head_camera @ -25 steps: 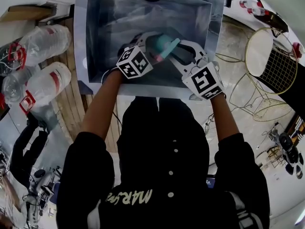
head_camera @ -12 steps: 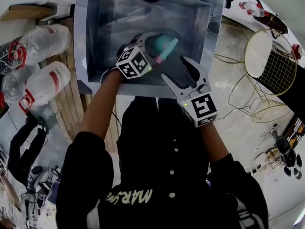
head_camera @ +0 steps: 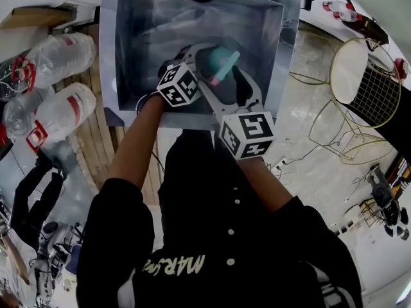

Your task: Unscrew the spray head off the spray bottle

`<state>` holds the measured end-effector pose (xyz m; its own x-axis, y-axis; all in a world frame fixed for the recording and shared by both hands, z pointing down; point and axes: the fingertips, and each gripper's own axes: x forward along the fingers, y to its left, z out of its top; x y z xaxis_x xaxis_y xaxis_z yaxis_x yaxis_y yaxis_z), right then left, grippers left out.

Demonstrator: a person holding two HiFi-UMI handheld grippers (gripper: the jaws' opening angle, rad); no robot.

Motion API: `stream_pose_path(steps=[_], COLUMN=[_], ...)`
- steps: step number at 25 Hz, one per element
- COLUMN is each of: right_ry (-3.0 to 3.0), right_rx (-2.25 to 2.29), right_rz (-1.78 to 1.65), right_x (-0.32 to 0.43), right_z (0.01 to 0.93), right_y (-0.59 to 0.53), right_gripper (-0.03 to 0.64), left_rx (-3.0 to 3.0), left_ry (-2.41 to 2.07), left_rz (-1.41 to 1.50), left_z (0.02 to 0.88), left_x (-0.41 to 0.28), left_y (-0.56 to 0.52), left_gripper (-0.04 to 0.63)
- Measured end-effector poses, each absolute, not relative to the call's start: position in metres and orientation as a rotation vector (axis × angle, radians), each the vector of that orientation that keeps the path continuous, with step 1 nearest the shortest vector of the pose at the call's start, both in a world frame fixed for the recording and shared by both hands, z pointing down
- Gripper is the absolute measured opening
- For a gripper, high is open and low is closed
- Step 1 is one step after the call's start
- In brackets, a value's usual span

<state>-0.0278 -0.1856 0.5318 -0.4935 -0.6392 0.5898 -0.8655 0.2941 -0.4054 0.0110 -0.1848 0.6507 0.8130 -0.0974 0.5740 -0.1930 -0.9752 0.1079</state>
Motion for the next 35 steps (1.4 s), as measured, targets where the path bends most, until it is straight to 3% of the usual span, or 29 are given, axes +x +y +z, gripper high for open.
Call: stream_pose_path(steps=[11,14,20,27,31,35], right_ry=[-2.314,-2.319,-2.329,-2.384,-2.371,-2.362], right_rx=[1.196,1.046,0.725,0.091,-0.002,0.094], right_rz=[0.791,0.625,0.247,0.026,-0.019,0.083], right_x=[-0.025,-0.027,-0.022,-0.025,-0.024,-0.016], right_z=[0.539,0.542,0.546,0.546,0.545,0.544], right_y=[-0.200,-0.200,-0.201,-0.179,-0.179,-0.179], right_gripper=[0.330,0.293,0.153,0.149,0.153,0.255], left_rx=[2.848,2.850,2.846,2.875,2.876,2.879], left_ry=[-0.211,-0.209,-0.198,-0.030,-0.023,-0.037], left_rz=[0.886,0.886,0.892,0.902,0.888,0.885], left_z=[0.647,0.646,0.646,0.646,0.646,0.645], left_x=[0.013,0.013,0.013,0.016,0.018,0.017], left_y=[-0.184,-0.184,-0.184,-0.168,-0.166,-0.166], left_gripper=[0.380,0.380,0.380,0.380,0.380,0.380])
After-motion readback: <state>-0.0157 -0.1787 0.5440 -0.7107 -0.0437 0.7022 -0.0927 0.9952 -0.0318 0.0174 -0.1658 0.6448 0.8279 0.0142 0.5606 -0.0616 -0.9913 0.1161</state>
